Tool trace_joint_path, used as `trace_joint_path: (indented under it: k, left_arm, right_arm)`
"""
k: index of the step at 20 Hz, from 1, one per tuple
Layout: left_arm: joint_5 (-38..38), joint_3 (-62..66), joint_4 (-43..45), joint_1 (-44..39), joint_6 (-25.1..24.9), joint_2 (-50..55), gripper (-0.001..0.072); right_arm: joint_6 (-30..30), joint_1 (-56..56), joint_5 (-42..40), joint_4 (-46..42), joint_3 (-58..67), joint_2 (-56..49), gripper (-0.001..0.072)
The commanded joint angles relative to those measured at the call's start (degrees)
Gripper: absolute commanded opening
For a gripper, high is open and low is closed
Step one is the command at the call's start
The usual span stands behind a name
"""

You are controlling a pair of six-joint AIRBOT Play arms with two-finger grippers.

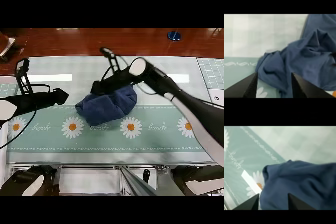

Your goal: Fold the shirts.

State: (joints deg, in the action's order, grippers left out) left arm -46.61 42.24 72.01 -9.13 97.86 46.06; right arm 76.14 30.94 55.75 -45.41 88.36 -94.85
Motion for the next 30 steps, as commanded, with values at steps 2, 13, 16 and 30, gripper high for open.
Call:
trace_joint_path:
  k: [2,13,16,30]
  left_arm:
    - [-11.5,-2.1,-0.2,3.6,1.8,0.6,0.051]
    - [0.9,-11.7,-44.3,17.7,-33.2,19.6,0.0507]
    - [-0.8,-6.2,-45.5,15.8,-42.4,27.7,0.0507]
    - [-19.6,10.6,-45.0,9.3,-49.2,44.1,0.0023]
  right_arm:
    - [2.1,-17.7,16.6,-10.1,2.0,7.9,0.0412]
    - [-4.4,-52.6,7.4,-4.4,-47.5,33.9,0.0407]
    - [-5.1,-52.6,7.4,-2.9,-48.7,33.9,0.0407]
    - [-7.5,-33.4,0.6,14.7,-34.8,7.3,0.0406]
